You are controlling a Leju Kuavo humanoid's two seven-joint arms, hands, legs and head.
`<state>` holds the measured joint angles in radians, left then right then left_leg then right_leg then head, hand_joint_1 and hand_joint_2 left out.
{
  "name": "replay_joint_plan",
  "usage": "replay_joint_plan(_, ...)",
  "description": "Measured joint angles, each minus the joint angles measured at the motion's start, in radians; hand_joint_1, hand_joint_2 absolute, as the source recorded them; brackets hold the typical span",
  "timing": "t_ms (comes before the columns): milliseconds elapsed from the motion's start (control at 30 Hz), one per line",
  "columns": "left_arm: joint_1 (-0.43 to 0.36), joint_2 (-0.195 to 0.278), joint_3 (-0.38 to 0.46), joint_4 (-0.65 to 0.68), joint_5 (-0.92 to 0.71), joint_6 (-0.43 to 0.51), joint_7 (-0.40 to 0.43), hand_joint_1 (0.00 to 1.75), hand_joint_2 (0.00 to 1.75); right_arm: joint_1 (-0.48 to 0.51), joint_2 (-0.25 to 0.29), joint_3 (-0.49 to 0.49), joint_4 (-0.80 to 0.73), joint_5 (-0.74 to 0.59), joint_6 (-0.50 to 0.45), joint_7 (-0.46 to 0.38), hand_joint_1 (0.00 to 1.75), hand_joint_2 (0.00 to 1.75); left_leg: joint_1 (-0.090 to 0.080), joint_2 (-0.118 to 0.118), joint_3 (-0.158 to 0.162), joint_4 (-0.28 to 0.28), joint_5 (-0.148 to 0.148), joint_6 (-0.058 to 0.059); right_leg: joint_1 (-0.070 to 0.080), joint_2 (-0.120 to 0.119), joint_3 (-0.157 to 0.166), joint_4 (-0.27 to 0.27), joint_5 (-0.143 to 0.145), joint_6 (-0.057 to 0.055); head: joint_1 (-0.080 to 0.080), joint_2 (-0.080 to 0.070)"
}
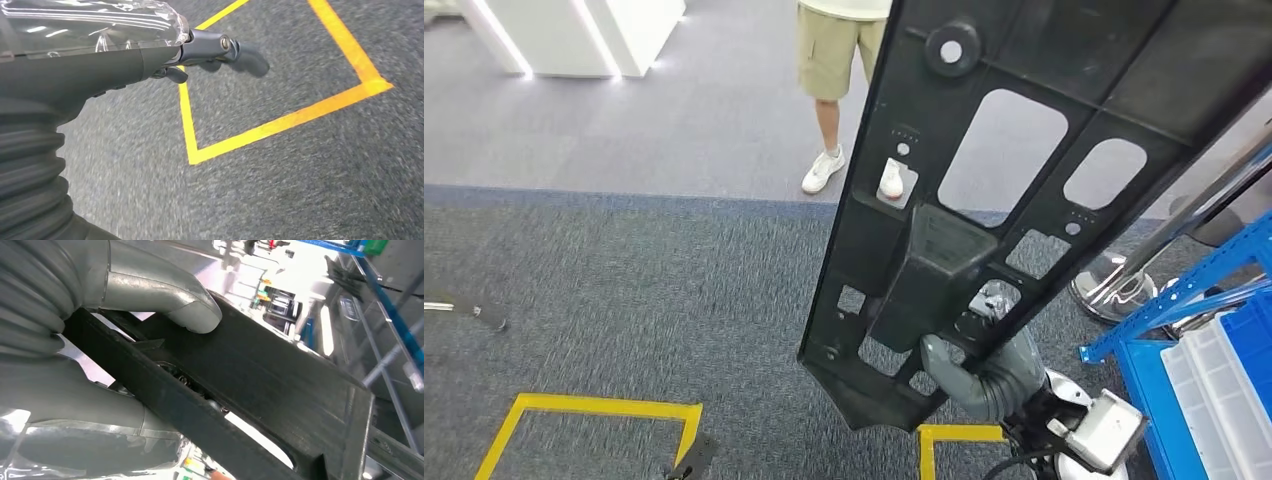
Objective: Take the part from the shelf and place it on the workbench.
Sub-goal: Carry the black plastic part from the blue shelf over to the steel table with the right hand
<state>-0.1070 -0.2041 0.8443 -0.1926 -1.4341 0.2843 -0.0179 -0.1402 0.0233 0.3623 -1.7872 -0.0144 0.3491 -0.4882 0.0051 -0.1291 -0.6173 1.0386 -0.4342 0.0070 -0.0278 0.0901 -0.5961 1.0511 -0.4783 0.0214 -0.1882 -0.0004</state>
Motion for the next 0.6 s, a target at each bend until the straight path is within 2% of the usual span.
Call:
replay_joint_plan(33,0.002,0.000,0.000,0.000,0.000,0.000,0.000,0.00,1.75,-0.001,0.001,0.000,0.000,0.000,0.000,0.000,1.68,1.75,0.003,-0.011,-0.004,-0.002,0.002,-0.007,0.001,-0.011,0.000,-0.001,0.001,-0.006,0.000,0.000)
replay_joint_plan(67,0.005,0.000,0.000,0.000,0.000,0.000,0.000,0.00,1.75,-0.003,0.002,0.000,0.000,0.000,0.000,0.001,1.68,1.75,0.004,-0.009,-0.006,0.000,0.001,-0.013,0.002,-0.023,0.004,-0.006,0.003,-0.012,0.000,0.000)
replay_joint_plan(100,0.006,0.000,0.000,0.000,0.000,0.001,0.000,0.00,1.75,-0.005,0.004,0.000,0.000,0.000,0.001,0.001,1.68,1.75,0.003,0.010,-0.012,0.013,-0.006,-0.018,0.002,-0.037,0.008,-0.011,0.005,-0.019,0.000,0.000)
replay_joint_plan(133,0.006,0.000,0.000,0.000,0.001,0.001,0.000,0.00,1.75,-0.007,0.005,0.000,0.000,-0.001,0.001,0.001,1.68,1.75,0.002,0.038,-0.026,0.043,-0.024,-0.022,0.002,-0.052,0.012,-0.016,0.006,-0.026,0.000,0.000)
replay_joint_plan(200,0.003,-0.001,0.000,0.000,0.001,0.001,-0.001,0.00,1.75,-0.008,0.007,-0.001,0.000,-0.002,0.002,0.003,1.68,1.75,0.002,0.100,-0.081,0.160,-0.081,-0.029,0.007,-0.083,0.018,-0.019,0.003,-0.034,-0.001,0.000)
replay_joint_plan(233,0.003,-0.001,0.000,0.000,0.002,0.001,-0.001,0.00,1.75,-0.008,0.007,-0.001,0.001,-0.002,0.003,0.004,1.68,1.75,0.004,0.113,-0.113,0.223,-0.106,-0.031,0.010,-0.098,0.019,-0.019,0.001,-0.037,-0.001,0.000)
replay_joint_plan(267,0.004,-0.001,0.000,0.000,0.003,0.001,-0.001,0.00,1.75,-0.008,0.007,0.000,0.001,-0.002,0.003,0.005,1.68,1.75,0.006,0.120,-0.134,0.264,-0.116,-0.032,0.012,-0.113,0.019,-0.019,-0.001,-0.038,-0.001,0.000)
replay_joint_plan(300,0.006,-0.002,0.000,0.000,0.003,0.001,-0.001,0.00,1.75,-0.008,0.007,0.000,0.001,-0.002,0.004,0.005,1.68,1.75,0.007,0.123,-0.135,0.266,-0.106,-0.031,0.014,-0.127,0.021,-0.019,-0.003,-0.038,-0.001,0.000)
replay_joint_plan(333,0.008,-0.002,0.000,0.000,0.004,0.001,-0.001,0.00,1.75,-0.008,0.007,0.000,0.001,-0.002,0.004,0.005,1.68,1.75,0.007,0.127,-0.115,0.228,-0.080,-0.030,0.015,-0.139,0.023,-0.018,-0.005,-0.037,-0.001,0.000)
replay_joint_plan(367,0.009,-0.002,0.000,0.000,0.004,0.001,-0.001,0.00,1.75,-0.008,0.007,0.000,0.001,-0.002,0.004,0.005,1.68,1.75,0.006,0.138,-0.077,0.159,-0.046,-0.026,0.015,-0.151,0.027,-0.018,-0.008,-0.035,-0.001,0.000)
replay_joint_plan(433,0.008,-0.002,0.000,0.000,0.004,0.001,0.000,0.00,1.75,-0.009,0.007,-0.001,0.001,-0.002,0.004,0.005,1.68,1.75,-0.004,0.170,-0.010,0.034,-0.007,-0.014,0.018,-0.170,0.034,-0.019,-0.013,-0.029,-0.001,0.000)
replay_joint_plan(467,0.007,-0.002,0.000,0.000,0.004,0.002,0.000,0.00,1.75,-0.009,0.007,-0.001,0.001,-0.002,0.004,0.005,1.68,1.75,-0.010,0.179,0.006,0.003,-0.002,-0.007,0.019,-0.179,0.036,-0.020,-0.015,-0.025,-0.001,0.000)
replay_joint_plan(500,0.007,-0.001,0.000,0.000,0.003,0.002,0.000,0.00,1.75,-0.009,0.007,-0.001,0.001,-0.002,0.004,0.005,1.68,1.75,-0.015,0.179,0.008,-0.005,-0.006,0.000,0.020,-0.186,0.038,-0.021,-0.017,-0.020,-0.001,0.000)
replay_joint_plan(567,0.011,0.000,0.000,0.000,0.003,0.002,0.000,0.00,1.75,-0.010,0.007,-0.001,0.000,-0.002,0.005,0.005,1.68,1.75,-0.014,0.159,0.010,-0.014,-0.001,0.011,0.018,-0.197,0.042,-0.023,-0.020,-0.009,-0.001,0.000)
replay_joint_plan(600,0.012,0.000,0.000,0.000,0.003,0.002,0.000,0.00,1.75,-0.010,0.007,-0.001,0.000,-0.002,0.005,0.005,1.68,1.75,-0.011,0.149,0.014,-0.022,0.002,0.017,0.017,-0.186,0.042,-0.017,-0.025,-0.004,0.000,0.000)
